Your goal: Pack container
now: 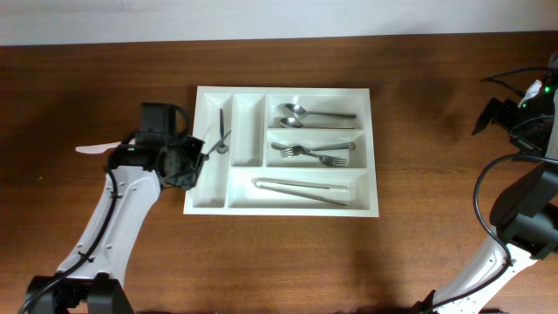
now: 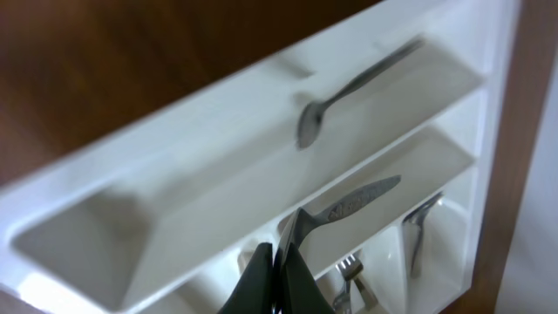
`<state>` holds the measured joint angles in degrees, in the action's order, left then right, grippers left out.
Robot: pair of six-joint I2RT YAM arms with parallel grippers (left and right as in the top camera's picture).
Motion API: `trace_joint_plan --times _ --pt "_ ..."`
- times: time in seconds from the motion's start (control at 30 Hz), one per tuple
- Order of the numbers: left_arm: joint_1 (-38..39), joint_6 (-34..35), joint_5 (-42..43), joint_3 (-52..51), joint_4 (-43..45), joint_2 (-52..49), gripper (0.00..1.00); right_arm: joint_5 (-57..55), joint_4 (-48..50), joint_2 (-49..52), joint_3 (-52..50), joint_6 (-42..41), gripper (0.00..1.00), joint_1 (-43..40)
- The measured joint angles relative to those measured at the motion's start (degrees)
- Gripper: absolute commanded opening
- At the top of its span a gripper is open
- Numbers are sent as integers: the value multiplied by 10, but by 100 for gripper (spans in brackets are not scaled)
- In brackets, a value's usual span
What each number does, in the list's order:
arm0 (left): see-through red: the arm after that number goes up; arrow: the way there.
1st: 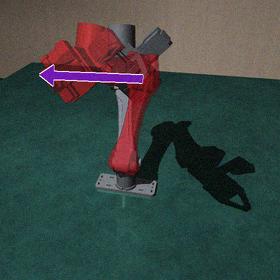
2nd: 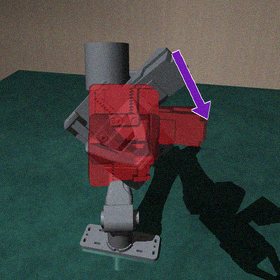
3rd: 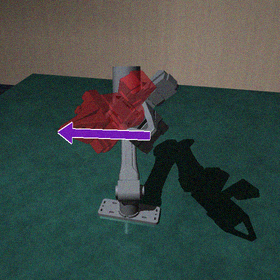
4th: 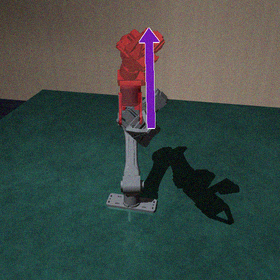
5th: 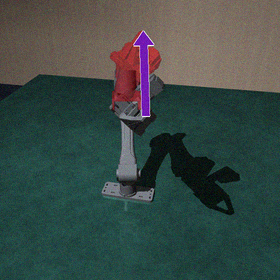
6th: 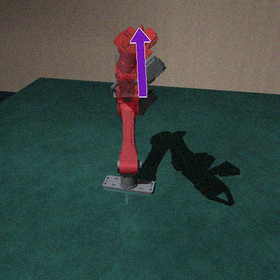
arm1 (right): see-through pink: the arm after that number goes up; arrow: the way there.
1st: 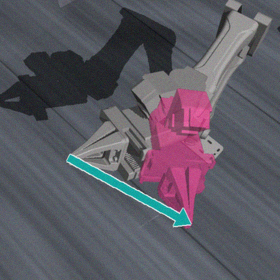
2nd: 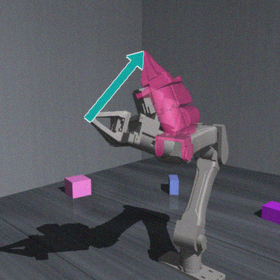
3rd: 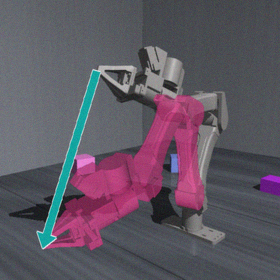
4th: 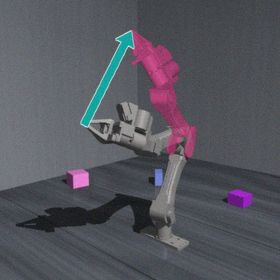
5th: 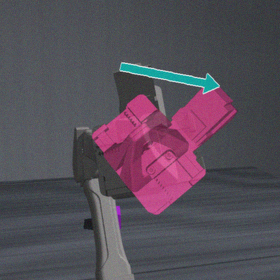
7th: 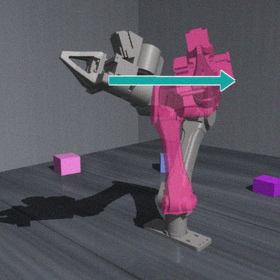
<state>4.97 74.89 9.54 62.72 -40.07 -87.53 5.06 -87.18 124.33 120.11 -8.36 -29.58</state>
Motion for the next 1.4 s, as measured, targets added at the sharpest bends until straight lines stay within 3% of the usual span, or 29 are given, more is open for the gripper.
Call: trace_joint_plan --times 0.37,0.43,0.6,0.77,0.83,0.87,0.97,1.13,1.23,1.4 --pt "17 123 -59 1 -54 0 3 0 0 0 0 0 99 0" --pt "17 129 -62 1 -54 0 13 0 0 0 0 0 99 0" --pt "17 139 -68 1 -56 0 65 0 0 0 0 0 99 0" --pt "17 141 -69 1 -54 0 100 0 0 0 0 0 99 0" --pt "17 123 -76 1 -24 0 99 0 0 0 0 0 99 0" --pt "17 71 -92 5 34 0 99 0 0 0 0 0 99 0" --pt "5 -15 -110 10 82 0 99 0 0 0 0 0 99 0" --pt "-85 -108 -132 22 41 1 99 0 0 0 0 0 99 0" --pt "-163 -117 -130 23 -9 1 99 0 0 0 0 0 99 0" --pt "-256 -69 -71 24 -54 1 99 0 0 0 0 0 99 0"
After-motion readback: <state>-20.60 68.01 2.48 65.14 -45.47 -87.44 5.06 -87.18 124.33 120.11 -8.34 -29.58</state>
